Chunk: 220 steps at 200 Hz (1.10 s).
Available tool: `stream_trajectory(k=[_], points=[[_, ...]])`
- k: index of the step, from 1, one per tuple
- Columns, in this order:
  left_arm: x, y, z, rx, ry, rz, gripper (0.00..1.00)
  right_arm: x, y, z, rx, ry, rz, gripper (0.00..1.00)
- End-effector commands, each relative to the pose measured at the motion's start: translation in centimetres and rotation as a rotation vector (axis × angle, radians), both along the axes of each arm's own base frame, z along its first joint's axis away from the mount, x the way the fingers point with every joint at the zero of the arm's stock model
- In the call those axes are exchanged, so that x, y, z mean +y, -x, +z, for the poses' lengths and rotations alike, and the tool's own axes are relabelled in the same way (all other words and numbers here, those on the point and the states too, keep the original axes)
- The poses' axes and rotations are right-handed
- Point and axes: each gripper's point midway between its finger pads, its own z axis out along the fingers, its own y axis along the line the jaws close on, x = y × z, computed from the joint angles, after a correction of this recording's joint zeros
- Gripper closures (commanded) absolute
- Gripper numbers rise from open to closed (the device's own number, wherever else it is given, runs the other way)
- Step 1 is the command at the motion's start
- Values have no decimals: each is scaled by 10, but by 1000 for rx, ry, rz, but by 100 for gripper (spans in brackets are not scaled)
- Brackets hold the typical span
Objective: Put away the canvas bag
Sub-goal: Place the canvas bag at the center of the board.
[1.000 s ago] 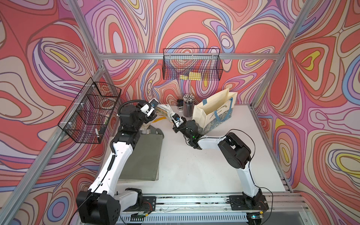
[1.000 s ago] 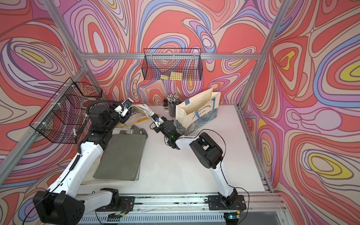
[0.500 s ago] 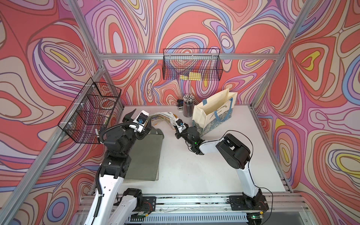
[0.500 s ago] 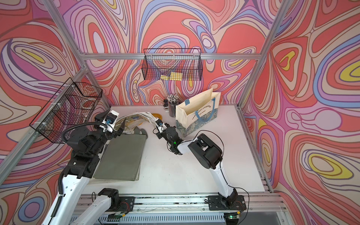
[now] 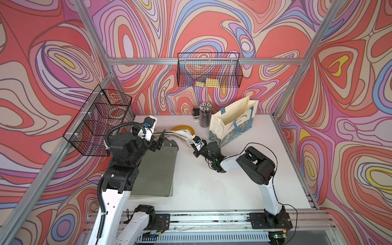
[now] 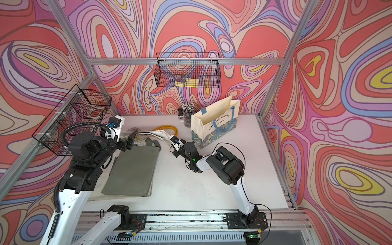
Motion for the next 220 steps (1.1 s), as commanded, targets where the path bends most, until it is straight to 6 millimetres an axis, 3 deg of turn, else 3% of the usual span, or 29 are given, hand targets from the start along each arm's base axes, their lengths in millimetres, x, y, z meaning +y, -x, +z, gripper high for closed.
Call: stream_trajectory(k=[1,27,68,118,152,181,220], points=[[-4,2,-26,176,102,9,14,2,13,23,-66,-12,55,100],[3,3,-47,352,301,133,14,0,14,16,-72,1,51,99],[22,21,-74,586,643,435,11,-1,14,8,-68,3,47,99],[23,39,-82,642,1123,633,4,-3,16,4,-71,6,50,99],[16,36,-106,678,1438,696,1,-2,17,2,-70,6,56,99],[18,27,-126,689,1491,761,1,-2,20,0,-69,6,65,99],[27,5,-117,607,1486,770,1,-3,21,1,-69,5,65,99]])
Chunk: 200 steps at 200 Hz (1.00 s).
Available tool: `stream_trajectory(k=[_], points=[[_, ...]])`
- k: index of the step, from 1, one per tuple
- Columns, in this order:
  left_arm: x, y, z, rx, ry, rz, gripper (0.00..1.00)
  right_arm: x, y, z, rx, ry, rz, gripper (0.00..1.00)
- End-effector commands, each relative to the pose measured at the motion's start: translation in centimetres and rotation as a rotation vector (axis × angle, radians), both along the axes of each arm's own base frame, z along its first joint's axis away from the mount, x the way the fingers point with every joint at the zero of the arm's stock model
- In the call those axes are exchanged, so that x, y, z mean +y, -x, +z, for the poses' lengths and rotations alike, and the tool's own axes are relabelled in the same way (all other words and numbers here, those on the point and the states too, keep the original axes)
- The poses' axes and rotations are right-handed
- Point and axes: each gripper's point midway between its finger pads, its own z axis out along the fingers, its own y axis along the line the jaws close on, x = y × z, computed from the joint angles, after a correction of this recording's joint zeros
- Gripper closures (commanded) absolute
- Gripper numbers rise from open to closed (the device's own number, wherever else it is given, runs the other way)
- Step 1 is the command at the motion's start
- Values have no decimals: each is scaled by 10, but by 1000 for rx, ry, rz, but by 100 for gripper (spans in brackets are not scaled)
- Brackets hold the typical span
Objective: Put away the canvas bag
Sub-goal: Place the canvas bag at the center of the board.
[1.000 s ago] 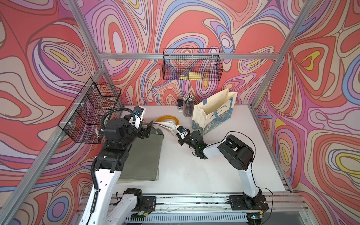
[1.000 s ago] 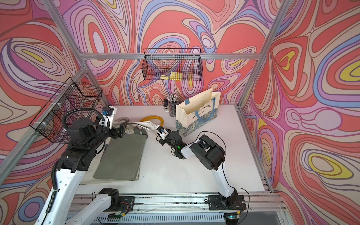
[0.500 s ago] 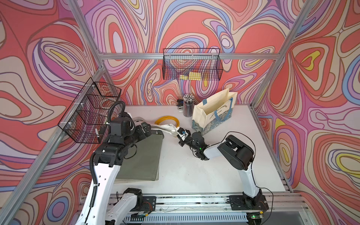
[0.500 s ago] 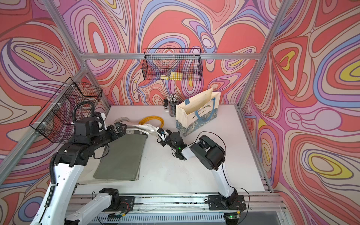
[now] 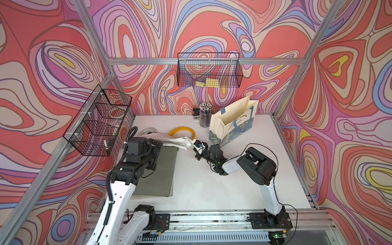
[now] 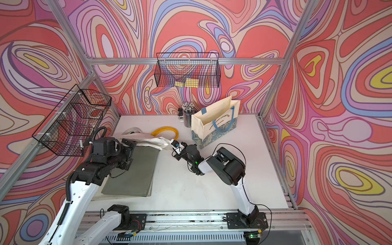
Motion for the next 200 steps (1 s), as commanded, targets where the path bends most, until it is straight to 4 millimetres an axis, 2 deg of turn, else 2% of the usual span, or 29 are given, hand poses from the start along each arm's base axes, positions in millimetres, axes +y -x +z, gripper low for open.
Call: stream_trajectory(k=[1,21,38,58,78,91,102,119,132,138,148,160,165,187,200], points=[[8,-17,21,-86,24,81,1,1,4,7,-19,-23,13,99],[11,-21,21,-98,15,95,1,1,3,6,-13,-24,14,99],[14,-25,11,-86,2,115,1,2,4,5,-10,-25,16,99],[19,-39,4,-125,-35,114,1,1,4,5,-9,-23,17,99],[22,-51,7,-166,-66,92,1,0,6,4,-6,-18,15,99],[22,-54,5,-175,-63,84,5,-1,6,4,-5,-16,15,98],[22,-56,0,-177,-49,85,15,-1,7,5,-6,-18,19,98],[25,-57,-11,-171,-17,106,56,0,8,7,-8,-20,25,98],[26,-56,-16,-174,-11,112,81,0,9,9,-10,-23,30,97],[27,-56,-15,-184,-18,108,100,0,9,11,-11,-24,32,96],[27,-57,-9,-214,-49,85,100,0,11,11,-11,-22,39,95],[27,-56,-5,-232,-82,62,100,0,14,12,-11,-18,50,87],[27,-59,3,-268,-86,62,100,0,14,13,-12,-18,53,84],[29,-58,15,-326,-116,60,100,-3,18,13,-3,-7,57,54],[32,-55,22,-361,-144,62,100,-6,23,13,-6,10,67,41]])
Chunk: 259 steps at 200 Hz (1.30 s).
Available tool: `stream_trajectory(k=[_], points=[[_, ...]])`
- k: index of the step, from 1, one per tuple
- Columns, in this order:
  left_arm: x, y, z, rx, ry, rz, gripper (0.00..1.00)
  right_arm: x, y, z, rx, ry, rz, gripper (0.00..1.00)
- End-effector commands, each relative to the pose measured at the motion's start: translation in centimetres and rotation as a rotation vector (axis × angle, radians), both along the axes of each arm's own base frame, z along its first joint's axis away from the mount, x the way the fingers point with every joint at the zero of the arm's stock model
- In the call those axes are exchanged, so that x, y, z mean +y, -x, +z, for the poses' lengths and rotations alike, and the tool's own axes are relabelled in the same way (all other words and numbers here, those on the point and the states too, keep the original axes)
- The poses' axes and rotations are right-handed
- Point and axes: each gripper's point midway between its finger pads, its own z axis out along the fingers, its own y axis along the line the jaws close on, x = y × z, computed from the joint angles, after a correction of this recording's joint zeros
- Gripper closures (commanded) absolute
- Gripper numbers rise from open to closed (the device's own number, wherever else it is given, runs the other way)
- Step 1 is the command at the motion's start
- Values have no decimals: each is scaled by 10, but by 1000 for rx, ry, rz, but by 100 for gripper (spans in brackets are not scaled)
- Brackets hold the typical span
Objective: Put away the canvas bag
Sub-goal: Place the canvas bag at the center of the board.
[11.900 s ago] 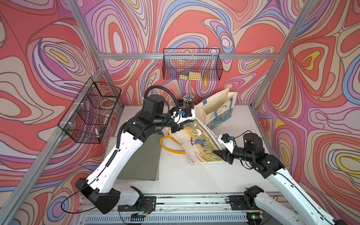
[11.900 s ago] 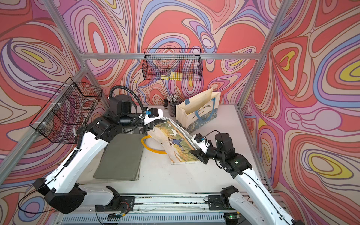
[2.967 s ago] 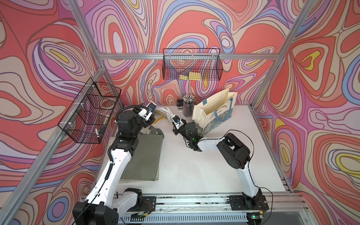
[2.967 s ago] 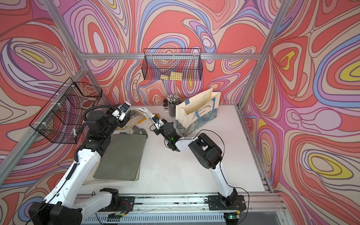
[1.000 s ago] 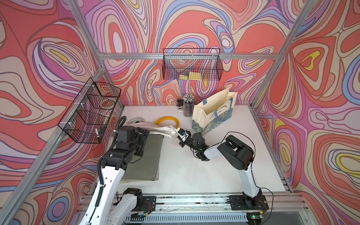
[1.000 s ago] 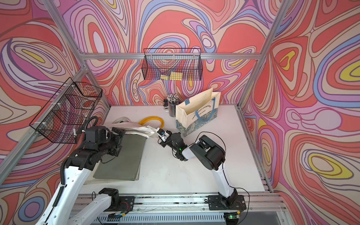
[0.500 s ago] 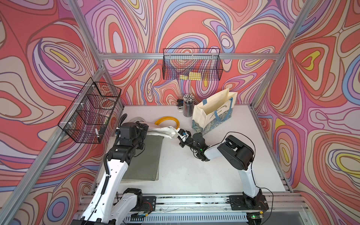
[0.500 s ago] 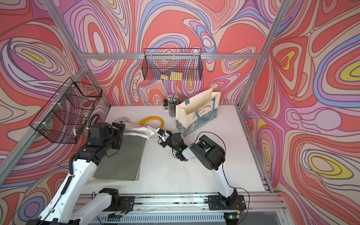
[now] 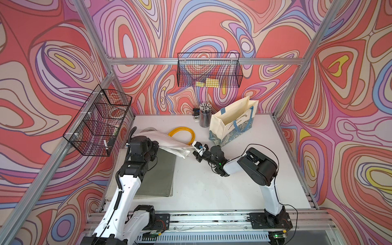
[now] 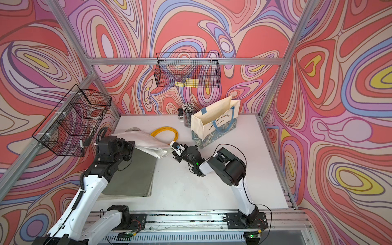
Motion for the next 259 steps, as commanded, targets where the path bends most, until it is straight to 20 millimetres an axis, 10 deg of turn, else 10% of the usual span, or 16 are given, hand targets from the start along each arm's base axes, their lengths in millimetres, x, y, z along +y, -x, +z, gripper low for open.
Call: stream_trajectory(k=[1,47,130,167,259], points=[[7,-2,35,-151,-70,5,100,-3,10,17,-23,-6,28,40],[27,37,34,-246,-179,79,100,-26,21,13,-77,103,-4,21],[58,119,-57,-45,-248,223,100,-71,13,12,142,187,-187,17],[64,144,-61,95,-294,219,42,-39,30,17,520,249,-43,25],[63,161,-25,388,-499,34,22,-5,31,1,1304,181,-151,29]])
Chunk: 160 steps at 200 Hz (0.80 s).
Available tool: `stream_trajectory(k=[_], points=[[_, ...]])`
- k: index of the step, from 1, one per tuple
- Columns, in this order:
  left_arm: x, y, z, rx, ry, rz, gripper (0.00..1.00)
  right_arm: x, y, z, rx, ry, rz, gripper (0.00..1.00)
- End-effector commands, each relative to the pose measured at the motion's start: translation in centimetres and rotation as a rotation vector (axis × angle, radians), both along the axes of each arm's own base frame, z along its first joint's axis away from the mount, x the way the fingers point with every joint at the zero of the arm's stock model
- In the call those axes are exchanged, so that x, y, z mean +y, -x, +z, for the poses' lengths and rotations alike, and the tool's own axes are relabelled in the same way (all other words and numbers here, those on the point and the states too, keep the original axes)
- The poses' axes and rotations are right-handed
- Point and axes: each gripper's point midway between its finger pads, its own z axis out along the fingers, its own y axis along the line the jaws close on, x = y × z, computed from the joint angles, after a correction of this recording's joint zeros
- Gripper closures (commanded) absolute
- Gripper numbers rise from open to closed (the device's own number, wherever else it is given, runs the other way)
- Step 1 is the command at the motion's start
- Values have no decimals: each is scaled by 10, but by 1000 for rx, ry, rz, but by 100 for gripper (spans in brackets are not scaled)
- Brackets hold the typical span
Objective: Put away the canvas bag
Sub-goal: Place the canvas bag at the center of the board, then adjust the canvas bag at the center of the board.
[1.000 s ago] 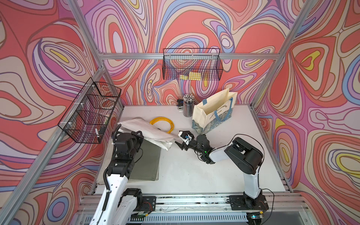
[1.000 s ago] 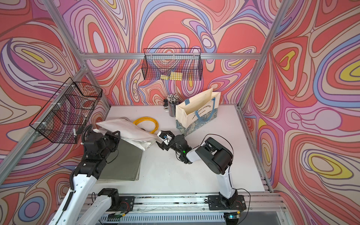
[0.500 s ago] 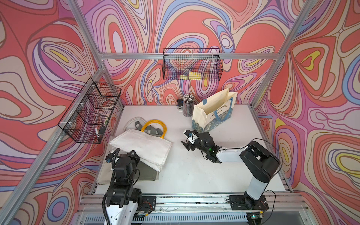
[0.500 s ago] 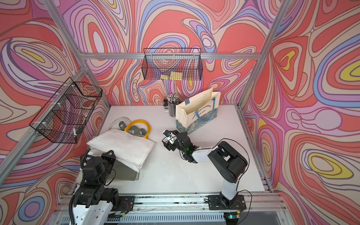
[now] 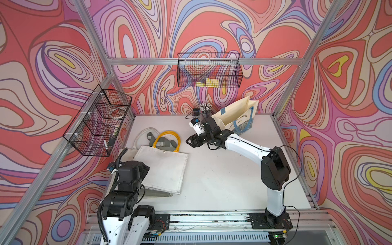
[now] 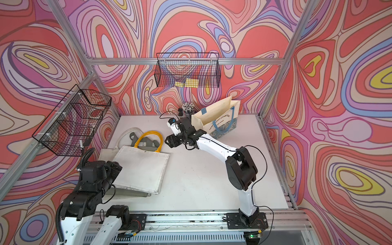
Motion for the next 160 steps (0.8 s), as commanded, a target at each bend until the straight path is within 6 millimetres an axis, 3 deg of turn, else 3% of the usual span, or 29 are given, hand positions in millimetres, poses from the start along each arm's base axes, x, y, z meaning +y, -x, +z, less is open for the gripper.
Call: stream_trajectory(k=[1,28,55,109,160], points=[[2,15,-7,135,-81,-65,22,-6,39,-48,401,45,-68,29],[-6,-8,4,136,-147,-190,22,-6,41,-72,523,84,-125,28],[-14,-31,-6,269,-205,-332,17,-5,42,-95,602,123,-145,24],[4,-62,-24,508,-393,-443,3,0,46,-93,616,42,-159,24],[24,-80,-50,638,-426,-460,1,14,46,-93,641,-49,-132,28]])
